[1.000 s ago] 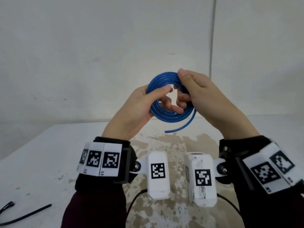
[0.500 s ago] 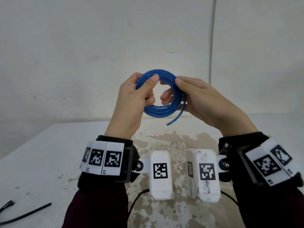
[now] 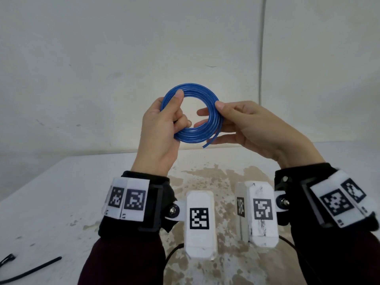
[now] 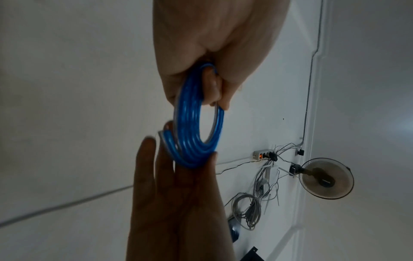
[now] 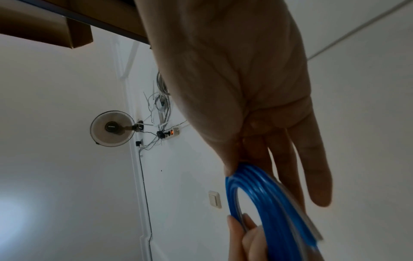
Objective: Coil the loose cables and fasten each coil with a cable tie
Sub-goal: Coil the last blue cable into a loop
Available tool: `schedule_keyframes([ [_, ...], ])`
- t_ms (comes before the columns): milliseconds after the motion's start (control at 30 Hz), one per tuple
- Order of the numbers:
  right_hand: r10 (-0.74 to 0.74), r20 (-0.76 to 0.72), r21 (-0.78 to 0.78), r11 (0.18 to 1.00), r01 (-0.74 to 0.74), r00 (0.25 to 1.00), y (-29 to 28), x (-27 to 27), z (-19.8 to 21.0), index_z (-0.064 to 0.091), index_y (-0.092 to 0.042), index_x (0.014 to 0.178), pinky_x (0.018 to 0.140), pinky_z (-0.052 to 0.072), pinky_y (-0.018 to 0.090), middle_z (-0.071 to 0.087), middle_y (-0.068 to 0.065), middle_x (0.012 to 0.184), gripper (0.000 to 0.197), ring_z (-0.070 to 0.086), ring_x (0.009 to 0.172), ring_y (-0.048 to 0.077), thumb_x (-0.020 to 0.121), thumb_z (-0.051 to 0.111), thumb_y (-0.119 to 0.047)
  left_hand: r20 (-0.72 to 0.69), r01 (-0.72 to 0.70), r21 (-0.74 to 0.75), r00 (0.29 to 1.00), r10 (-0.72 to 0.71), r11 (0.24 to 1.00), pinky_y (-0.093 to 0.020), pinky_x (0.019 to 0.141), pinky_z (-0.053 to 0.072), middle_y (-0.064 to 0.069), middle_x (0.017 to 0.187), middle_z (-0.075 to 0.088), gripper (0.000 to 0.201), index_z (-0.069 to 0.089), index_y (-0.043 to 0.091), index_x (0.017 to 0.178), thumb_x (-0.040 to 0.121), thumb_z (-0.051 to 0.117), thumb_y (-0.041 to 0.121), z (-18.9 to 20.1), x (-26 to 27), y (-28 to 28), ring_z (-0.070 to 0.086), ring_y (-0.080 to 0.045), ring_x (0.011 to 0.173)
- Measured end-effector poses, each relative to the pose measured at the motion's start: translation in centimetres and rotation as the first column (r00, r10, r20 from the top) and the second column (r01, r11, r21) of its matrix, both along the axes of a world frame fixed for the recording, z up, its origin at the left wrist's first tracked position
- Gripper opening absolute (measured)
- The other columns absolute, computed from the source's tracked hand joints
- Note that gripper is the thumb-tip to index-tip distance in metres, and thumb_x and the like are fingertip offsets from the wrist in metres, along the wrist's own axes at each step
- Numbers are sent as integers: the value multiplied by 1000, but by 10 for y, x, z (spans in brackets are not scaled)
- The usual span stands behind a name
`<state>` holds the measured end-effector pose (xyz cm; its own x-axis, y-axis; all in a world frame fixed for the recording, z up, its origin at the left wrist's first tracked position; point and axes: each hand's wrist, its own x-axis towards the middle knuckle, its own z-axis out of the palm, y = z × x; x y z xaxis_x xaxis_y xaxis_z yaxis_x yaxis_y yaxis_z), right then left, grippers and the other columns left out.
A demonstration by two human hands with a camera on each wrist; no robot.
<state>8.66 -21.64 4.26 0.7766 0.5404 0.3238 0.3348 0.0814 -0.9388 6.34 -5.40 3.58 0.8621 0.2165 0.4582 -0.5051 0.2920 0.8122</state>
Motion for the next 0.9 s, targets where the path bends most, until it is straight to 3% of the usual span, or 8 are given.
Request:
schedule_keyframes([
  [133, 26, -54, 148, 989, -18, 998, 9, 2, -4, 61, -9, 94, 78, 55, 30, 72, 7, 86, 37, 66, 86, 19, 104, 31, -28, 19, -18, -18, 1000, 19, 1000, -17, 53, 31, 8, 53, 25, 16, 44, 10, 88, 98, 52, 21, -4, 1, -9, 22, -8, 46],
  [267, -40, -44, 249, 967, 50, 998, 12, 5, -3, 52, -10, 84, 72, 49, 25, 54, 0, 62, 37, 58, 71, 17, 105, 28, -29, -17, 95, -17, 995, -95, 995, -18, 56, 38, 5, 56, 30, 15, 46, 9, 94, 100, 47, 23, -4, 2, -13, 34, -9, 46],
  [400, -118, 29, 172, 979, 111, 993, 5, 8, -3, 51, -10, 82, 66, 44, 22, 45, -5, 55, 38, 51, 63, 15, 104, 29, -31, -127, 288, 25, 951, -283, 957, -28, 71, 48, 1, 57, 45, 15, 51, 9, 97, 100, 44, 23, -3, -1, -9, 58, -16, 54],
  [467, -111, 64, 85, 991, 106, 992, -1, 8, -2, 52, -11, 81, 64, 44, 20, 42, -7, 53, 39, 50, 61, 15, 104, 30, -33, -148, 298, 136, 949, -278, 945, -29, 70, 51, -4, 61, 47, 17, 54, 7, 106, 98, 46, 20, -1, -3, -7, 61, -18, 55],
  [567, -53, 149, -124, 990, 72, 987, -4, 5, -3, 54, -10, 77, 66, 45, 25, 39, -8, 49, 41, 47, 58, 16, 104, 32, -32, -114, 255, 324, 966, -230, 911, -29, 62, 53, -14, 69, 50, 21, 56, -1, 108, 97, 48, 16, 1, -6, -3, 59, -20, 51],
  [667, -49, 156, -258, 962, 89, 986, 0, 2, -4, 56, -10, 76, 60, 41, 20, 38, -8, 46, 43, 44, 52, 16, 104, 30, -31, -189, 292, 418, 954, -232, 860, -30, 55, 52, -10, 65, 50, 26, 55, -1, 114, 97, 50, 18, -1, -8, 0, 52, -19, 46],
  [800, -121, 73, -249, 959, 135, 990, 5, -1, -3, 50, -9, 85, 52, 43, 19, 34, -8, 44, 40, 40, 48, 16, 103, 30, -39, -234, 321, 449, 943, -236, 834, -23, 44, 40, 1, 57, 38, 21, 56, 11, 116, 97, 51, 19, -4, -9, -5, 25, -11, 43],
  [900, -177, 48, -246, 952, 184, 983, 6, -2, -3, 51, -11, 77, 52, 44, 23, 34, -6, 43, 49, 38, 44, 16, 102, 27, -47, -234, 331, 476, 941, -245, 815, -25, 47, 44, -1, 58, 38, 18, 60, 13, 109, 95, 54, 21, -4, -11, -10, 27, -12, 42],
])
